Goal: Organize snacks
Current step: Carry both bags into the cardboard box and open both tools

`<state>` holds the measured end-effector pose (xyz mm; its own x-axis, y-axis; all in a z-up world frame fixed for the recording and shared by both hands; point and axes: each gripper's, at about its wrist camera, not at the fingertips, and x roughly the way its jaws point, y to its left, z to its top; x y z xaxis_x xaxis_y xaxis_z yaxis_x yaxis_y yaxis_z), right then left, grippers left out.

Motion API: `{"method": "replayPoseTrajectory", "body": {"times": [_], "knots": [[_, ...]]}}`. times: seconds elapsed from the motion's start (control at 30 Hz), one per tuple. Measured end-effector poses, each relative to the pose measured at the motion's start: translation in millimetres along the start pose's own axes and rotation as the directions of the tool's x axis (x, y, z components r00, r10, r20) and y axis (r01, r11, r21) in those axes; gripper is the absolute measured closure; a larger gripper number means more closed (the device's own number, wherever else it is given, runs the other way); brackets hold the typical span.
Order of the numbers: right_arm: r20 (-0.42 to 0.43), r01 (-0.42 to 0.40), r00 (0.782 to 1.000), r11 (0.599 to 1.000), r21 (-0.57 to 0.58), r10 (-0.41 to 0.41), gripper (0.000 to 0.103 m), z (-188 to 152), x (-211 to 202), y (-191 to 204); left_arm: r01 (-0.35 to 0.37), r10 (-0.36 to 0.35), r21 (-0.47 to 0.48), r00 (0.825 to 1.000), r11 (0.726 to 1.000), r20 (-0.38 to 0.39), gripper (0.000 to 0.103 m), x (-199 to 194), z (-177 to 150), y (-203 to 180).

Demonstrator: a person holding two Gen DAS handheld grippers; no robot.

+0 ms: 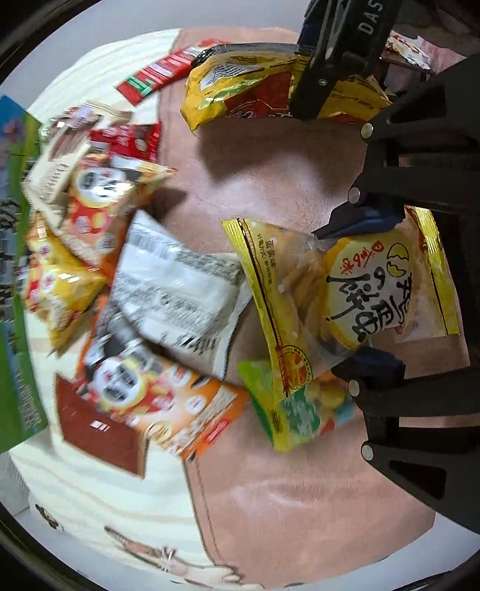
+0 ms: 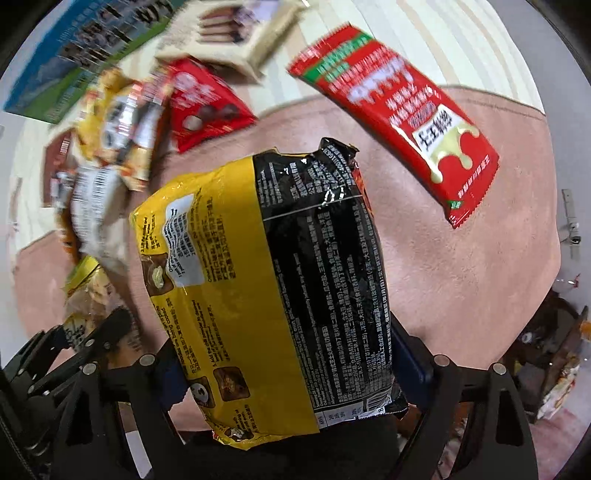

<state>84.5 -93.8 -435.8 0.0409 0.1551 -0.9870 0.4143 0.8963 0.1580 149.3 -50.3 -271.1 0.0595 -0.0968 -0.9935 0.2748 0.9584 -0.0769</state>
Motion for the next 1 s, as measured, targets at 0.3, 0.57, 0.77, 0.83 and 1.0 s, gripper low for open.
{"method": "replayPoseTrajectory", "body": {"times": [0.3,0.57,0.77,0.83,1.0], "knots": [[0.108,-0.192,0.974,0.98,-0.057,0.197,0.012,40.7,-77.0,30.6,0.065,-0.058,-0.038,0.985,0.997,0.16,0.058,-124.0,52.3,17.7],[0.244,-0.288,0.917,0.946,-0.148,0.317,0.012,138.7,-160.2,56.5,0.104,-0.095,-0.015,0.95,0.994,0.299,0.058,-201.1,165.5,18.5],[0.271,-0.245,0.922,0.958,-0.149,0.278,0.012,251.0,-159.5,86.9,0.078,-0.068,-0.031,0.968,0.997,0.242,0.057,-178.7,281.9,22.5],[0.247,-0.222,0.936,0.965,-0.137,0.251,0.012,287.7,-145.9,91.0,0.067,-0.058,-0.042,0.979,0.997,0.196,0.057,-156.4,316.2,24.3],[0.184,-0.148,0.968,0.982,-0.12,0.169,0.012,361.6,-108.6,118.5,0.076,-0.073,-0.046,0.995,0.996,0.062,0.057,-91.0,371.9,34.2]]}}
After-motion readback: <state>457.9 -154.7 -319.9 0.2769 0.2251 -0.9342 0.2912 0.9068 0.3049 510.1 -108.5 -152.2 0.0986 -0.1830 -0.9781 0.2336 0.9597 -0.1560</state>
